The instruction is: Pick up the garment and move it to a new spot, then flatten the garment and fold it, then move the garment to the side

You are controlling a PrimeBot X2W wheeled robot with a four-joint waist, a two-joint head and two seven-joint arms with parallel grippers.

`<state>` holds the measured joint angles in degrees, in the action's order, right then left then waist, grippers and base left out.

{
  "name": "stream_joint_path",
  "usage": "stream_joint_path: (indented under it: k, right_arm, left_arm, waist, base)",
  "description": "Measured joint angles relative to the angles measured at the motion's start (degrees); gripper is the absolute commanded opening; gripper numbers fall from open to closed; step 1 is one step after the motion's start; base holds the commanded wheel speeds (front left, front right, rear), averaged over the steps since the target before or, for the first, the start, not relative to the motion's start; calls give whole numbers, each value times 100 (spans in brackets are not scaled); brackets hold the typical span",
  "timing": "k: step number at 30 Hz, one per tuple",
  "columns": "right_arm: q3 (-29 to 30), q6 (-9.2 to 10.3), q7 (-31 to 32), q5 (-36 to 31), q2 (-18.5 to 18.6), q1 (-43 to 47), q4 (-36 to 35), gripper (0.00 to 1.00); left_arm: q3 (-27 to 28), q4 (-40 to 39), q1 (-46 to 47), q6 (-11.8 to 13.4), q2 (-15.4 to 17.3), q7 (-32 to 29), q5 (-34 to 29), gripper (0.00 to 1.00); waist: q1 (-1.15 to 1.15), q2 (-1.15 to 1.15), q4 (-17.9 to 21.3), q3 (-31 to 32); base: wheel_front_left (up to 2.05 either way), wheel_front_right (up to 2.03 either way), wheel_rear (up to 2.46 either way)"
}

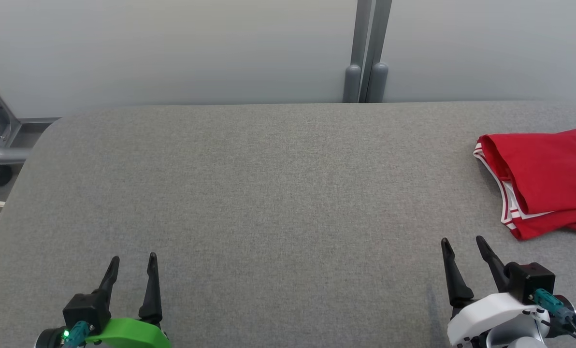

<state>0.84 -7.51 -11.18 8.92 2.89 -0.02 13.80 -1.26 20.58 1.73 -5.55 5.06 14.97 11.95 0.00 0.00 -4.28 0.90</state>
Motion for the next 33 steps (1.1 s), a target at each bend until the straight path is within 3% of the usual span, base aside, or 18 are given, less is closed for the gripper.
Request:
stream_joint_path:
  k: [1,2,7,33]
  right_arm:
    - [-3,0,0,8,0,-1,5,100]
    - [-3,0,0,10,-4,7,38,0]
    - [3,0,35,57,-49,153,271,0]
    - [434,0,691,2705,-51,160,23,0]
  left_arm:
    - [5,11,0,0,-1,0,-2,100]
    - [0,40,-4,0,-5,-3,-4,0]
    - [-20,281,-91,0,-71,-66,32,0]
    - [-63,38,10,-49,-109,-597,2598,0]
  waist:
    - [0,0,-1,1]
    - [0,0,-1,2]
    - [0,0,2,0]
    - [0,0,92,-23]
  base:
    - [0,0,0]
    - [0,0,0]
    - [0,0,0]
    - [0,0,0]
